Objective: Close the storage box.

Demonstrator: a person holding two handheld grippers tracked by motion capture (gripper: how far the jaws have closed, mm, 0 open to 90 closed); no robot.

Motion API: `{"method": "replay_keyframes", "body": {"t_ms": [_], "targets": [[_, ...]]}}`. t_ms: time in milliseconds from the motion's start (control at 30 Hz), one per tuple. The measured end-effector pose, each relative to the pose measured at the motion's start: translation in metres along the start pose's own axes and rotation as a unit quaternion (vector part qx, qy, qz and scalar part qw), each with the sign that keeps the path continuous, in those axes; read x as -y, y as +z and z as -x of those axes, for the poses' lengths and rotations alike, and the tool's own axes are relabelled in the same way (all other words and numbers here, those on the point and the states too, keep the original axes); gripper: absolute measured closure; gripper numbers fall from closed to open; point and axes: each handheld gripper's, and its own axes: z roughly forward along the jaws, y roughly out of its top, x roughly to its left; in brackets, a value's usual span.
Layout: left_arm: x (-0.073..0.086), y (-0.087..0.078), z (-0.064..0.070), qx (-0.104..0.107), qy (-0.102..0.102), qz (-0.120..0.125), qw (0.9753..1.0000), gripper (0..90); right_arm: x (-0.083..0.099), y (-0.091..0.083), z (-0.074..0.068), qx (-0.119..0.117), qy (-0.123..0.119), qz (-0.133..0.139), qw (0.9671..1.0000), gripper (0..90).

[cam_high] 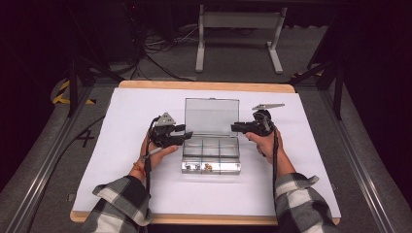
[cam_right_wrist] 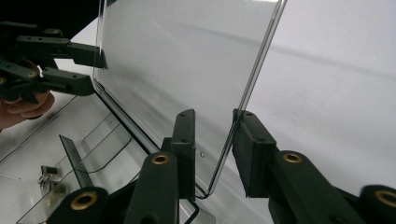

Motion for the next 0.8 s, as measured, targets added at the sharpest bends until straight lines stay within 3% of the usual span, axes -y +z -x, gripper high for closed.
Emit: {"method": "replay_keyframes", "body": {"t_ms": [367,800], "targets": [[-0.004,0.002,0.002,-0.009,-0.002,0.002,1.0,60.3,0.001,-0.004,-0.003,0.001,-0.01,0.007,0.9999,75.3],[-0.008,-0.001,0.003,-0.013,0.004,0.003,0.9999,64.8,0.002,-0.008,-0.011,0.018,-0.039,0.011,0.999,76.6]]}}
